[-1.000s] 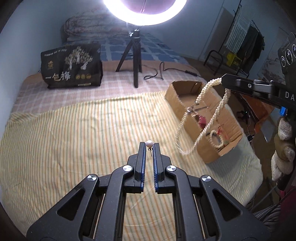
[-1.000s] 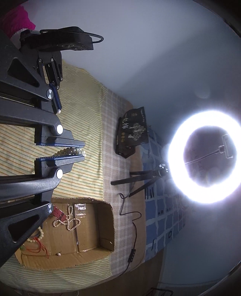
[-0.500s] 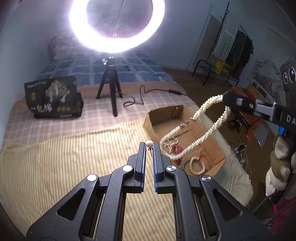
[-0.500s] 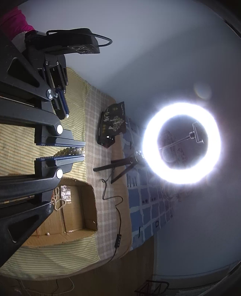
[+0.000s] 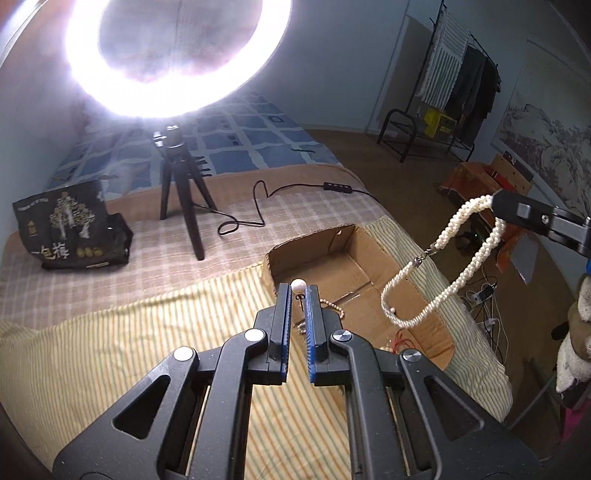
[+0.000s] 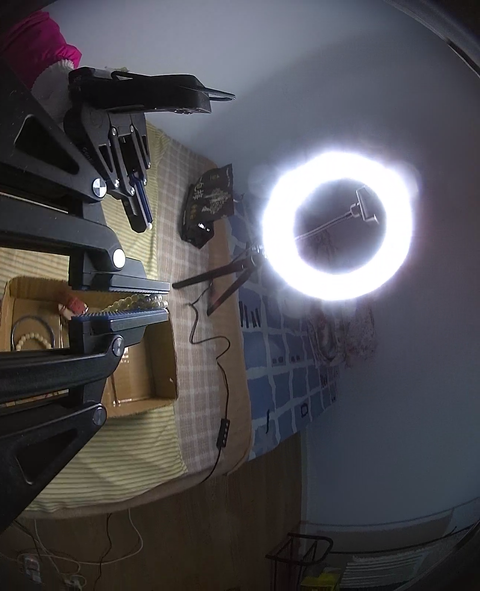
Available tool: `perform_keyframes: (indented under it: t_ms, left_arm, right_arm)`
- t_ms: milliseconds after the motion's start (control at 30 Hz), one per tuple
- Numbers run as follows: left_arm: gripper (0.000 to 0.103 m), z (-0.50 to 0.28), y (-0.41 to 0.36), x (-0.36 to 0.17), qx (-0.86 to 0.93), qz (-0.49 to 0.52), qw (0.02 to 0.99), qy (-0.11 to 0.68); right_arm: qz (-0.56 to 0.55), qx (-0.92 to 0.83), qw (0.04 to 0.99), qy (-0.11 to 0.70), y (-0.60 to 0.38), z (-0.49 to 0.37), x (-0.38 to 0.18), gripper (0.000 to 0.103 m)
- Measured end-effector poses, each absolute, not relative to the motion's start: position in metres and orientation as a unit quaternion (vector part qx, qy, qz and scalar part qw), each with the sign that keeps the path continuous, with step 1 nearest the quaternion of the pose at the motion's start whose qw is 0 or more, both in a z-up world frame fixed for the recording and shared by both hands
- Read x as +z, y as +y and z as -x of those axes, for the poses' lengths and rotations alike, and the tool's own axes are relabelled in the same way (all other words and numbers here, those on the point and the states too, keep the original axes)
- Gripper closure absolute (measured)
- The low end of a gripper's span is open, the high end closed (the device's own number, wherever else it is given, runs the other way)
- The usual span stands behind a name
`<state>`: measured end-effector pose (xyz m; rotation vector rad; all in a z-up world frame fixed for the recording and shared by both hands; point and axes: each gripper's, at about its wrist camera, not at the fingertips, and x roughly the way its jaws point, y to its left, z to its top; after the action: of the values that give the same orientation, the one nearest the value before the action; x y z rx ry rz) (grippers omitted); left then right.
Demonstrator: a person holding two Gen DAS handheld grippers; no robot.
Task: Organize jewelry
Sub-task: 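Carry pearl with left tool while right tool lifts necklace over box, then open left tool releasing pearl into box while right tool releases necklace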
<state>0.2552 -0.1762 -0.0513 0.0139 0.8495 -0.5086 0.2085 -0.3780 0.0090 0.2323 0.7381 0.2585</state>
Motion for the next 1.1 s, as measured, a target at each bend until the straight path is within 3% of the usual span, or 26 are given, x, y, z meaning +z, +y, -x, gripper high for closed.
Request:
perform_keyframes:
  t_ms: [800,900,1000,1100]
  left_arm:
    - [0.098,-0.298,-0.237,-0.095,-0.233,-0.032,0.871,0.430]
    - [0.098,-0.298,-0.238,-0.095,-0.231,-0.034,0.873,0.429]
    - [0.098,-0.299,-0.238,-0.094,-0.228,-0.035,0.874,0.428]
    - [0.094,-0.299,-0.238,-0.093,-0.225,-0.034,0.875,0.428]
  right_arm:
    - [-0.123,0.094,0.898,0.413,-0.433,-0.224,-0.055,0.097]
    - [-0.124,0.093,0.897,0.414,-0.433,-0.224,-0.059,0.091]
    - [-0.122,0.091,0.898,0.413,-0.433,-0.223,-0.060,0.073]
    - [-0.110,0.083,0.899,0.415,-0.432,-0.221,-0.061,0.071]
